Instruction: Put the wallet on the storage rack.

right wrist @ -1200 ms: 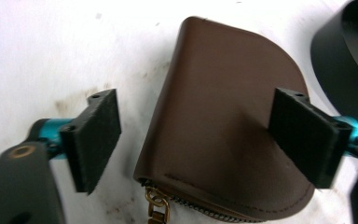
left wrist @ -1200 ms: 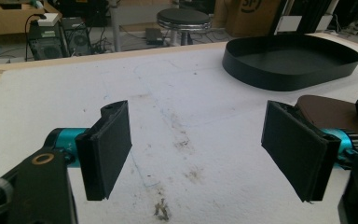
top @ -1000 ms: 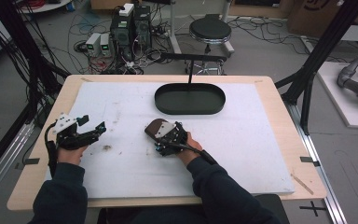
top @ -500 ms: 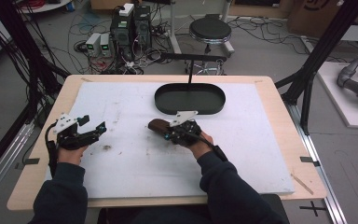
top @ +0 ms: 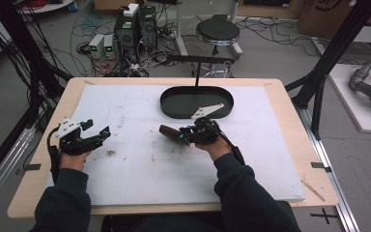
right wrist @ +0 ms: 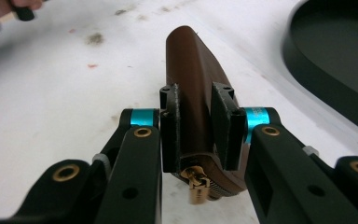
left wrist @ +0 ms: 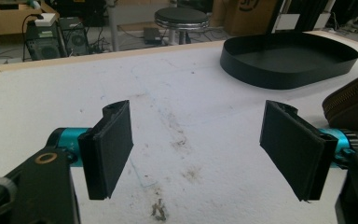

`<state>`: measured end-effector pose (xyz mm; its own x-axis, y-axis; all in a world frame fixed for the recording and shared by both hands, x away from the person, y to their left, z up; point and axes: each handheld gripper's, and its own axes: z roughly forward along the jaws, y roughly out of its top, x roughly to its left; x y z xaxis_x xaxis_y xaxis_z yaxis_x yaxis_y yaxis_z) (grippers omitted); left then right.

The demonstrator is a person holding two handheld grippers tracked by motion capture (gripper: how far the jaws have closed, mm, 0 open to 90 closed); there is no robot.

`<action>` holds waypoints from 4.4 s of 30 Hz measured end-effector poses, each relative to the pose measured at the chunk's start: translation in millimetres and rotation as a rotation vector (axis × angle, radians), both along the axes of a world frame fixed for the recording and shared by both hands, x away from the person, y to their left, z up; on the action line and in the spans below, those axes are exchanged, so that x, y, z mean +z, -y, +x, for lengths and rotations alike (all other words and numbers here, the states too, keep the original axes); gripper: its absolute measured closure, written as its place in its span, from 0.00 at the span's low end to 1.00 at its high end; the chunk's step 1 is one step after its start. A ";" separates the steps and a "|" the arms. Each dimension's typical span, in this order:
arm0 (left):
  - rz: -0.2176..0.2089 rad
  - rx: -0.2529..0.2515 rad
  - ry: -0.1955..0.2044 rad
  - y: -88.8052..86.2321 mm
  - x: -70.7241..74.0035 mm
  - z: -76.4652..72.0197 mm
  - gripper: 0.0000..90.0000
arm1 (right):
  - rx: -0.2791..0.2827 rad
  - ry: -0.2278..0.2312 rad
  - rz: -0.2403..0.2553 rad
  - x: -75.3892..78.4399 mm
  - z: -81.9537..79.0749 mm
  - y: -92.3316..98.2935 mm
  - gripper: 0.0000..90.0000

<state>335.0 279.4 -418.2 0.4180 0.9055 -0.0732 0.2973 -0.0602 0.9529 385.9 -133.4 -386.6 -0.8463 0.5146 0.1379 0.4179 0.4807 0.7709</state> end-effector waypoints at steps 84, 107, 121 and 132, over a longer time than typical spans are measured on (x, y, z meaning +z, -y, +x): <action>-0.009 -0.019 0.023 1.0 0.6 -0.3 0.28 | -0.213 0.129 0.058 28.6 90.3 41.3 0.74; -0.003 -0.021 0.017 1.7 -0.4 1.0 0.28 | -0.447 -0.016 0.002 -23.2 143.4 52.5 0.64; -0.008 -0.025 0.015 1.6 -0.6 1.0 0.28 | -0.487 0.037 -0.001 -1.8 125.3 89.4 0.43; -0.007 -0.087 0.013 11.2 1.9 3.0 0.24 | -0.350 0.206 -0.044 25.7 55.0 120.1 0.29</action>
